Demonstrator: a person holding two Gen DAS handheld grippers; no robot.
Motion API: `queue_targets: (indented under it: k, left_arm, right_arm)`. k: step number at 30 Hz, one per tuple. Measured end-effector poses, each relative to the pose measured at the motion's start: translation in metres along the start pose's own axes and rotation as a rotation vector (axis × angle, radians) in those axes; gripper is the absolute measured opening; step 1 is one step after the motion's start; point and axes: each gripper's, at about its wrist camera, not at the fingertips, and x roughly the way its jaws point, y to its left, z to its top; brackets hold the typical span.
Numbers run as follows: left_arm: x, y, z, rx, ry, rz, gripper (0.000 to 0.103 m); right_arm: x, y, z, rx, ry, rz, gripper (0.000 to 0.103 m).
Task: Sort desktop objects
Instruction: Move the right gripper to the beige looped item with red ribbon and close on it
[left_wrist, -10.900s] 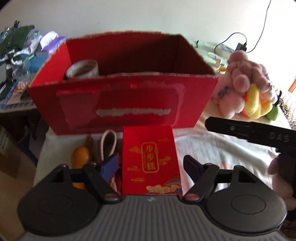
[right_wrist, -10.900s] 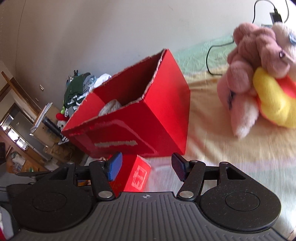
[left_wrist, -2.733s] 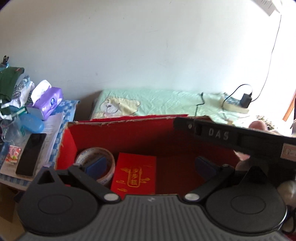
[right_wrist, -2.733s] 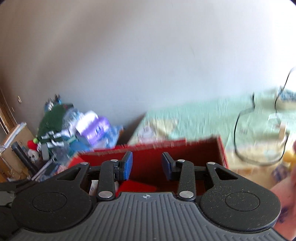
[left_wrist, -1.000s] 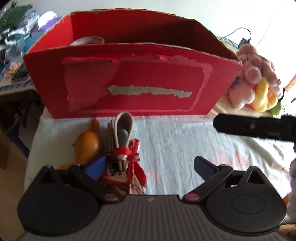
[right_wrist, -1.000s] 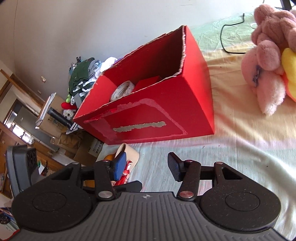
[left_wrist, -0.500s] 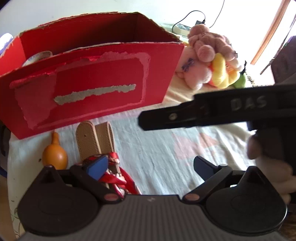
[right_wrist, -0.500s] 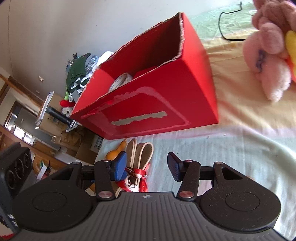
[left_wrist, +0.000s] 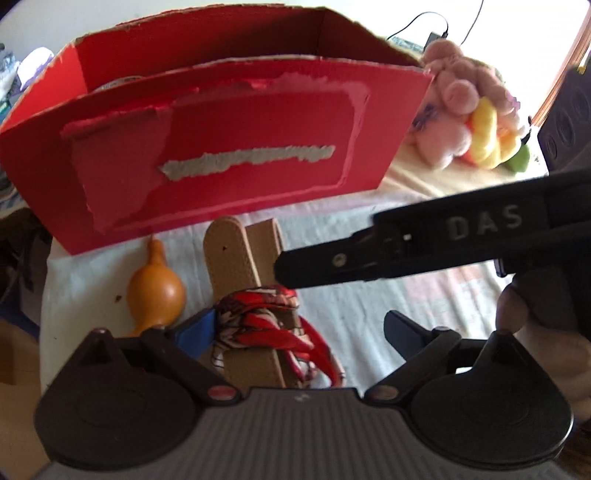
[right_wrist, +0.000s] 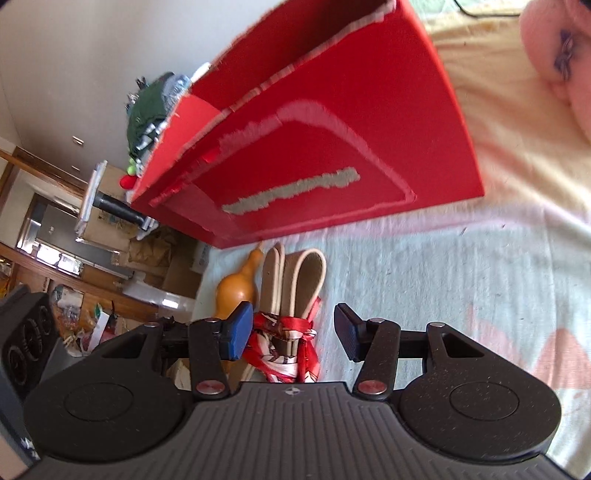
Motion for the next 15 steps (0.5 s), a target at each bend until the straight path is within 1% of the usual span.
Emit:
queue_targets:
  k: [5,6,7,12,15]
  left_arm:
    - [0.007,0.004,0.001,0.016,0.013,0.026,0.091]
    - [0.009,0.004,0.001,0.020,0.014,0.028,0.090]
    - [0.009,0.005,0.002,0.018,0.013,0.025,0.089]
    - [0.012,0.012,0.003,-0.002,0.017,-0.003,0.087]
    - [0.012,0.015,0.002,-0.005,0.018,-0.026,0.086]
  right_arm:
    - [0.012,-0.010,0.001,0.071,0.039,0.010,0.054]
    - [0.014,-0.012,0.002,0.083,0.042,0.015,0.051]
    - [0.014,-0.014,0.002,0.094,0.042,0.022,0.047]
    - [0.015,-0.017,0.005,0.107,0.056,0.054,0.044]
    - [0.017,-0.016,0.005,0.087,0.088,0.079,0.040]
